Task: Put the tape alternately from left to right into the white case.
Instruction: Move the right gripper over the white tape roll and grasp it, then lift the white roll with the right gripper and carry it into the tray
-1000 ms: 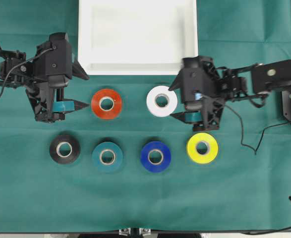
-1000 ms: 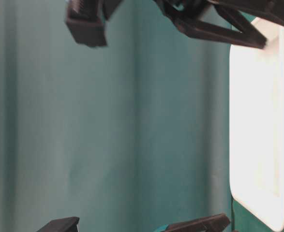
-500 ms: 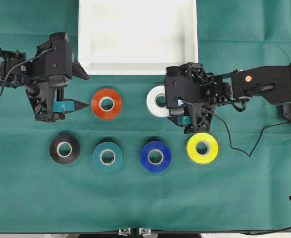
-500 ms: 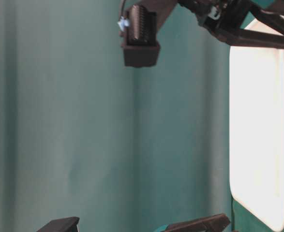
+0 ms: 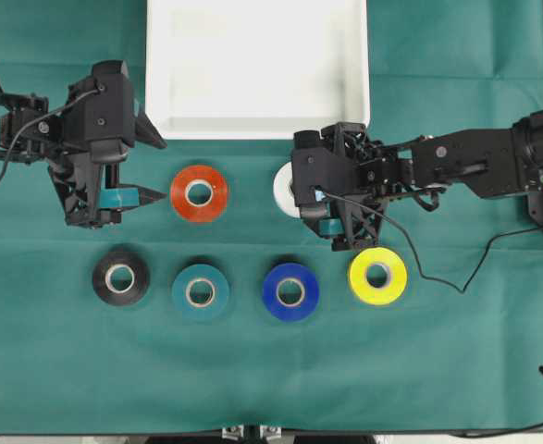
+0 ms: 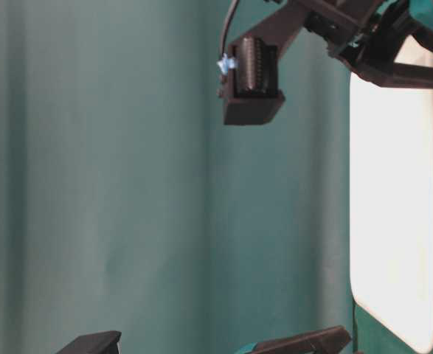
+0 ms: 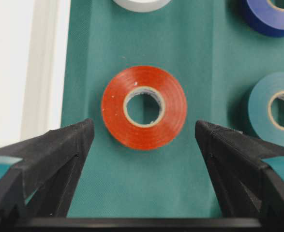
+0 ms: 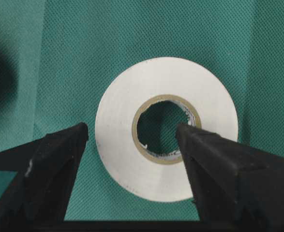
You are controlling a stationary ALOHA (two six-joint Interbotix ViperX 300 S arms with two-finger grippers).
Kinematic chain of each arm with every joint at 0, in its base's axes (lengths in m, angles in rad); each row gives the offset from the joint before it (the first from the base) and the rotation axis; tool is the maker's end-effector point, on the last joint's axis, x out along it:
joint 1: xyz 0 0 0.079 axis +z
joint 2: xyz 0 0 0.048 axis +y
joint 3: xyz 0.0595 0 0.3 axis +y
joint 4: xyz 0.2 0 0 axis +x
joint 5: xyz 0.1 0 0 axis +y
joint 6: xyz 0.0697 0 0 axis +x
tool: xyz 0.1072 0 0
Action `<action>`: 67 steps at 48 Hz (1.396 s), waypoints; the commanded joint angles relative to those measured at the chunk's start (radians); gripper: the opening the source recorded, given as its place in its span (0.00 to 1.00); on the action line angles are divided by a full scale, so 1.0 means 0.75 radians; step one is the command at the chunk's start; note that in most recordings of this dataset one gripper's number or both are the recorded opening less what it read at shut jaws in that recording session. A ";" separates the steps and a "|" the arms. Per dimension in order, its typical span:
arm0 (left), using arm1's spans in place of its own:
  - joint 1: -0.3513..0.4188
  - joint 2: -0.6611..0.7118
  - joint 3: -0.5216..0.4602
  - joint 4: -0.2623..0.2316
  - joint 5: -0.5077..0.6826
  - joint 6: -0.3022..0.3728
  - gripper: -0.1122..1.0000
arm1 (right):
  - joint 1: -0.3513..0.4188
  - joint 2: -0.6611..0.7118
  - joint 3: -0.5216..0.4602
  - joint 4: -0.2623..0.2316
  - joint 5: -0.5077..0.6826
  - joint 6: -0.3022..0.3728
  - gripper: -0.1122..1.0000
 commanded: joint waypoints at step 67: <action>0.002 -0.010 -0.010 -0.002 -0.004 -0.004 0.68 | 0.061 -0.278 -0.096 0.000 0.137 0.008 0.38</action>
